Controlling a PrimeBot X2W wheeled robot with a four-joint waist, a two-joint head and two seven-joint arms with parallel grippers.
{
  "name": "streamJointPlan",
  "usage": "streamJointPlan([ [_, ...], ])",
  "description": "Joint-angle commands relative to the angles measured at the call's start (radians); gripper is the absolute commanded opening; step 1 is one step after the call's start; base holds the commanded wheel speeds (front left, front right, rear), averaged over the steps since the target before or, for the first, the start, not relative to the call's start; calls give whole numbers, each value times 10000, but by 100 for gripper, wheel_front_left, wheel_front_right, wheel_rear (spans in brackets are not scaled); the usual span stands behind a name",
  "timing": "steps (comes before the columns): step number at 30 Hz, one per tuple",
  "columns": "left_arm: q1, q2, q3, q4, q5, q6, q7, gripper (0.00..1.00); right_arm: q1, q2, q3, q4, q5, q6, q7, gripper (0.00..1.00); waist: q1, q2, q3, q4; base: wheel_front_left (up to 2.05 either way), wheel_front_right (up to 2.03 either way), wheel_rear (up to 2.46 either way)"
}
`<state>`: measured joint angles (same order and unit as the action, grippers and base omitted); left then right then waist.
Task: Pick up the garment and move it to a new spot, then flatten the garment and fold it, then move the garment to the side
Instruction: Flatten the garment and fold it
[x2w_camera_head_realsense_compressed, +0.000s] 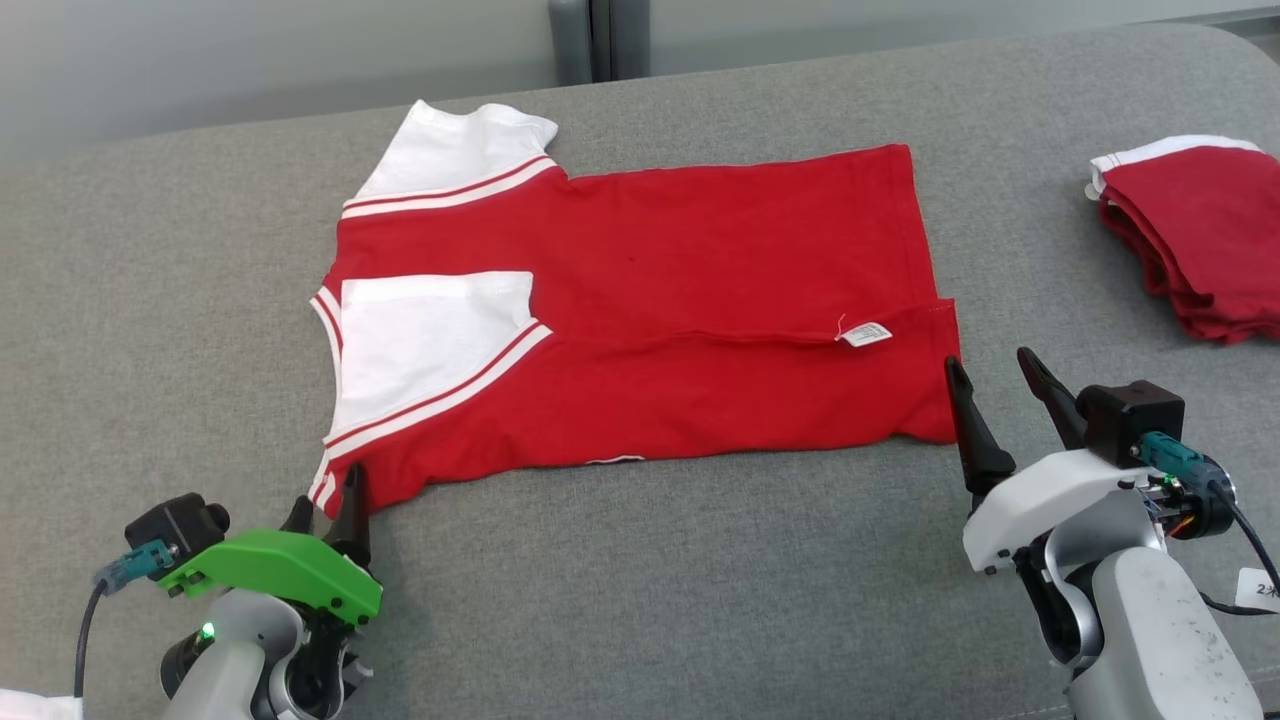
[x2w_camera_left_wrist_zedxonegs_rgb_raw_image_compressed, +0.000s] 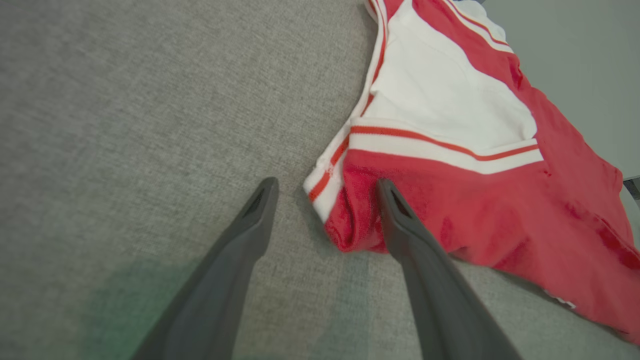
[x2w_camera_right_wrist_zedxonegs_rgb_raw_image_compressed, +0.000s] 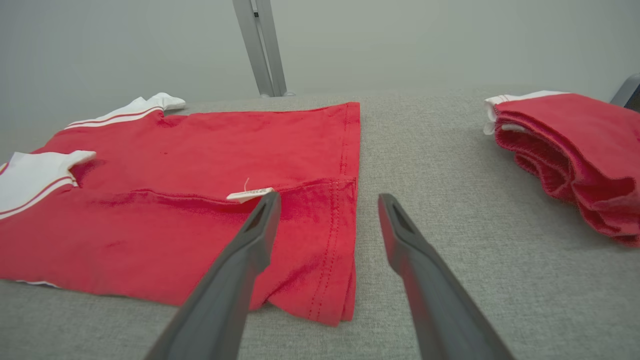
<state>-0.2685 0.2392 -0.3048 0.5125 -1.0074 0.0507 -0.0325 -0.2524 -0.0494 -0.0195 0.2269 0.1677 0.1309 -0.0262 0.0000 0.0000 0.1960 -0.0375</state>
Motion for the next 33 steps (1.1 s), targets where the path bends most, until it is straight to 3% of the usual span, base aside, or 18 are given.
streamJointPlan([
  [1,-174,-72,7,161,-106,-101,-2,100,143,-29,7,-10,93,-5,53,100,0,0,218,-160,0,0,0],
  [2,-232,-108,4,248,-120,-142,-2,100,150,-29,12,27,103,-6,82,100,0,0,255,-168,0,0,0],
  [4,-386,-192,-102,394,-96,-264,72,48,162,-30,-3,139,131,-6,129,100,0,0,319,-166,0,0,0],
  [5,-444,-240,-162,443,-86,-342,88,15,167,-28,1,214,130,-6,138,100,0,0,344,-158,0,0,0],
  [6,-488,-273,-219,470,-44,-408,86,0,166,-28,-19,282,174,-6,158,100,0,0,363,-150,0,0,0],
  [15,-791,-155,-308,235,281,-684,-452,0,-87,-28,-159,1352,497,-6,276,100,0,0,461,99,0,0,0],
  [23,-749,-33,-308,-205,408,-584,-638,0,-581,-29,-24,2626,784,-6,71,100,0,0,479,383,0,0,0],
  [24,-731,-27,-321,-245,414,-603,-652,0,-631,-26,23,2760,811,-5,112,67,0,0,476,402,0,0,0],
  [25,-710,-21,-338,-308,421,-652,-661,0,-692,-23,75,2932,864,-5,149,40,0,0,471,423,0,0,0],
  [28,-638,-15,-425,-431,509,-642,-676,0,-851,-14,137,3266,1011,-5,74,4,0,0,434,462,0,0,0],
  [29,-612,-1,-448,-483,522,-618,-696,0,-934,-6,170,3334,1001,-5,48,0,0,0,415,468,0,0,0],
  [33,-465,2,-455,-789,468,-599,-722,0,-1149,-24,92,3398,1108,-5,-58,0,0,0,274,474,0,0,0],
])
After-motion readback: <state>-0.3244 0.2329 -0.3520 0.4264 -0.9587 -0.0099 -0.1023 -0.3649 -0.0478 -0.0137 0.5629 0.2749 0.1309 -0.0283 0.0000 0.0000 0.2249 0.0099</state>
